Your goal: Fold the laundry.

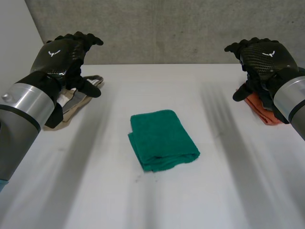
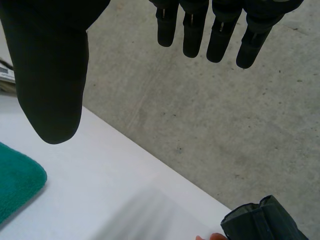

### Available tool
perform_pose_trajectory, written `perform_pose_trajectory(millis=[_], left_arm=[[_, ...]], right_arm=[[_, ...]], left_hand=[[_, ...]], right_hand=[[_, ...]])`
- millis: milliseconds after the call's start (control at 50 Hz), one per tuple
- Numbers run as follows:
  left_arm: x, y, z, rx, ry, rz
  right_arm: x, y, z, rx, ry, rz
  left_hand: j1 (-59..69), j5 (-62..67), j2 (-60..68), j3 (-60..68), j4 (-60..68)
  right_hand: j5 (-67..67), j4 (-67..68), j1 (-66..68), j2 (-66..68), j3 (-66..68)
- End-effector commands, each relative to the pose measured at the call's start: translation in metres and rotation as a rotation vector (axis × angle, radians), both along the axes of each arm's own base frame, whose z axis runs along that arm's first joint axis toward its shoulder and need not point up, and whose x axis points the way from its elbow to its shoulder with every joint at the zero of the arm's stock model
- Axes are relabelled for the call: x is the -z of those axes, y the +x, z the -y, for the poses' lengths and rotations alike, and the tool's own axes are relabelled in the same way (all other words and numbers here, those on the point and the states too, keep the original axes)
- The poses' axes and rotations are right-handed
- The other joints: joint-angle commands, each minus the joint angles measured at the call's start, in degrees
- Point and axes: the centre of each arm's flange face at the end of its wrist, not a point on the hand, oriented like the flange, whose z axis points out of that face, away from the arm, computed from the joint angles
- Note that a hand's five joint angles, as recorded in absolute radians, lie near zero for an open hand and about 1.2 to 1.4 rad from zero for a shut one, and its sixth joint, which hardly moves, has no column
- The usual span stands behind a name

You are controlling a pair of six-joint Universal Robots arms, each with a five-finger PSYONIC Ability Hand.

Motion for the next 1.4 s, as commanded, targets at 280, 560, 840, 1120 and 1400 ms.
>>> perform_pose_trajectory(millis=[280, 560, 840, 1120, 1400], left_arm=[[-0.002, -0.027, 0.004, 0.191, -0.02, 0.023], [0.022, -0.069, -0.007, 0.342, -0.02, 0.115], [0.03, -0.084, -0.011, 0.381, -0.014, 0.128], [0.033, -0.085, -0.011, 0.384, -0.005, 0.131], [0.033, -0.085, -0.012, 0.384, -0.002, 0.132]], right_arm=[[0.09, 0.057, -0.08, -0.4, 0.202, -0.349], [0.168, 0.084, -0.061, -0.378, 0.099, -0.33], [0.186, 0.096, -0.048, -0.373, 0.033, -0.32], [0.2, 0.109, -0.04, -0.396, 0.024, -0.33], [0.171, 0.098, -0.051, -0.384, 0.058, -0.335]], left_hand=[[-6.8, -8.74, -6.58, -6.62, -6.92], [-6.63, -8.57, -6.41, -6.45, -6.75], [-6.46, -8.4, -6.24, -6.29, -6.58], [-6.46, -8.4, -6.24, -6.29, -6.58], [-6.46, -8.4, -6.24, -6.29, -6.58]], right_hand=[[-8.9, -7.24, -6.74, -6.57, -7.16], [-8.9, -7.24, -6.74, -6.57, -7.16], [-4.11, -2.45, -1.95, -1.78, -2.37], [3.63, 5.3, 5.8, 5.96, 5.37], [-7.64, -5.97, -5.48, -5.31, -5.9]])
